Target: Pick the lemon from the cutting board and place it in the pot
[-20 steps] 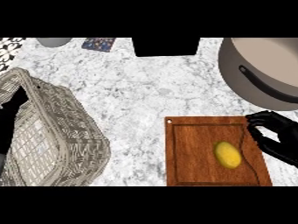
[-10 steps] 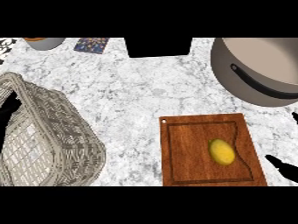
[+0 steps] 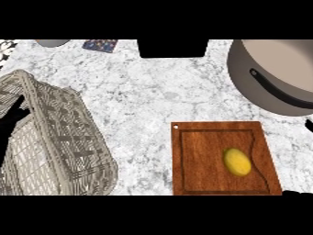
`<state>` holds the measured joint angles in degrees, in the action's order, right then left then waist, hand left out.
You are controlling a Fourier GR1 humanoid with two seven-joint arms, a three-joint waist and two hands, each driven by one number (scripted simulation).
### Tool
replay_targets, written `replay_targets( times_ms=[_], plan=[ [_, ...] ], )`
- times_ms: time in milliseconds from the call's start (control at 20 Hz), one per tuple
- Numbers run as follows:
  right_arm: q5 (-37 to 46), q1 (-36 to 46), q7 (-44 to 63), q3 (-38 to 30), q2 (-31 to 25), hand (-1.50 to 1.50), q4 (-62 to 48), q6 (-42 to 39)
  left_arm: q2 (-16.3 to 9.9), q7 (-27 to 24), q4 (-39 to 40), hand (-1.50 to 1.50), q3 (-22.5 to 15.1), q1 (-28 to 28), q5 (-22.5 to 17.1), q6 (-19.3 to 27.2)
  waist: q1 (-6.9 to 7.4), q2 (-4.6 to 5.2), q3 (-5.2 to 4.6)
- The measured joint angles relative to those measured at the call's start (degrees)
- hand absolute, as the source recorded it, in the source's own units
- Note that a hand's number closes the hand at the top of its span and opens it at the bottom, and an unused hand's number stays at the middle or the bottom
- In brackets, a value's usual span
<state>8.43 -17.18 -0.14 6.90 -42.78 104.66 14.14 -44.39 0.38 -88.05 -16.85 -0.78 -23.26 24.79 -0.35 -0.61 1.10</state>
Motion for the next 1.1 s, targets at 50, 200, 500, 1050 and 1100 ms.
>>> replay_targets(
  times_ms=[50,200,500,1050,1100],
  plan=[
    [0.3,0.8,3.0,0.6,-1.0,-1.50,1.3,-1.4,-0.4,0.2,0.1,0.00,0.0,0.1,-0.2,-0.5,0.24,0.09,-0.08],
    [1.9,4.1,11.7,3.5,-3.9,-1.50,3.6,-6.1,-0.9,1.3,0.0,0.00,-0.8,-0.6,-0.4,-0.9,1.06,0.40,-0.27],
    [1.5,11.7,27.5,9.7,-8.1,-1.50,4.4,-18.6,-0.9,1.7,-0.5,0.00,-2.6,-1.3,0.4,0.1,2.46,0.75,-0.32],
    [-3.7,27.5,48.8,17.9,-0.5,-1.50,1.6,-33.6,-0.6,-0.2,-0.2,0.00,-3.1,1.1,0.7,0.1,1.80,0.39,0.02],
    [-3.3,28.6,49.9,18.6,0.7,-1.50,1.0,-34.1,-0.5,0.2,-0.5,0.00,-3.3,1.1,1.1,0.6,1.69,0.36,0.06]
  ],
)
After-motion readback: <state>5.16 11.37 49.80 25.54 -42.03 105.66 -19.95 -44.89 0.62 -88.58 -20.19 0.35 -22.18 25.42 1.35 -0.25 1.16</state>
